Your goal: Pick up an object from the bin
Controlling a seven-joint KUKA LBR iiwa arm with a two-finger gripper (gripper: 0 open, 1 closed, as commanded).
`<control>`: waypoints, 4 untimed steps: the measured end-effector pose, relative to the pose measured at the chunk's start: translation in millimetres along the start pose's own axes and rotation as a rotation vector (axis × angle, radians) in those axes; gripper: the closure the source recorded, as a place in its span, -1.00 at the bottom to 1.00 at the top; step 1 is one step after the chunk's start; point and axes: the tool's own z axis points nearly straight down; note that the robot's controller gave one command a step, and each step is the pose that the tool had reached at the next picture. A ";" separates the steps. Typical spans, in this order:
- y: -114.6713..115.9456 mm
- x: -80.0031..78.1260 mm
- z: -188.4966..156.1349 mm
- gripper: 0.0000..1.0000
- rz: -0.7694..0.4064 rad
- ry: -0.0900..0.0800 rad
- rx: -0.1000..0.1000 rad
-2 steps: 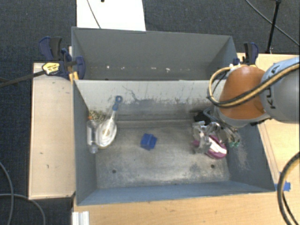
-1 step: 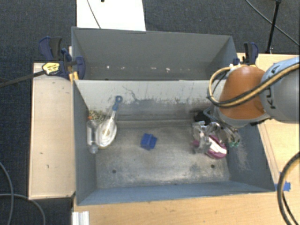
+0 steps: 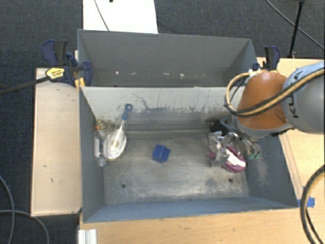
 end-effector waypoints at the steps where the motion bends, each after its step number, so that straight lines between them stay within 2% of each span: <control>1: 0.0 0.0 0.0 1.00 0.001 0.000 0.000; 4: 0.0 0.0 0.0 1.00 0.002 0.000 0.000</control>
Offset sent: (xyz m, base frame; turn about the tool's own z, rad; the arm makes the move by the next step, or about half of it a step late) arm 0.0000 0.0000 0.0000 0.0000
